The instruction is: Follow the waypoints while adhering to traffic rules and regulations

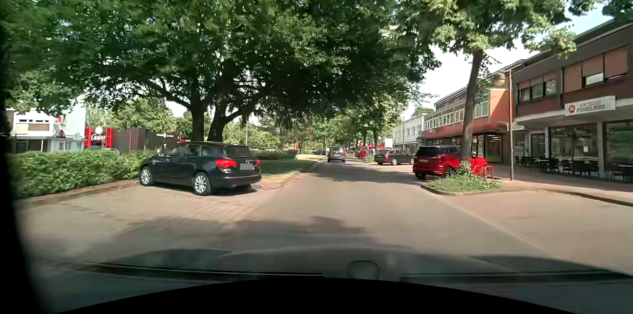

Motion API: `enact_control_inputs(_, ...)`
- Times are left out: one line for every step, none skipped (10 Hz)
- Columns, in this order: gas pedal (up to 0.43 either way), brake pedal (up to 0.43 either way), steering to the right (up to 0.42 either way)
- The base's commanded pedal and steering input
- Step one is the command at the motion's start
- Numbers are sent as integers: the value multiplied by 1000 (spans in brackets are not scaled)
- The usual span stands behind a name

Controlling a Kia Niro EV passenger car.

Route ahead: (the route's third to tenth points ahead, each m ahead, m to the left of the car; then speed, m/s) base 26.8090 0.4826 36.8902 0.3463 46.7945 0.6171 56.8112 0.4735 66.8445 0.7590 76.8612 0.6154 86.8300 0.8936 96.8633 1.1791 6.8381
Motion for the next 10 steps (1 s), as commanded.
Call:
enact_control_inputs(130,6,9)
enact_control_inputs(118,6,8)
enact_control_inputs(118,6,8)
enact_control_inputs(118,6,8)
enact_control_inputs(118,6,7)
enact_control_inputs(118,6,5)
enact_control_inputs(118,6,5)
enact_control_inputs(118,6,4)
enact_control_inputs(118,6,4)
enact_control_inputs(118,6,3)
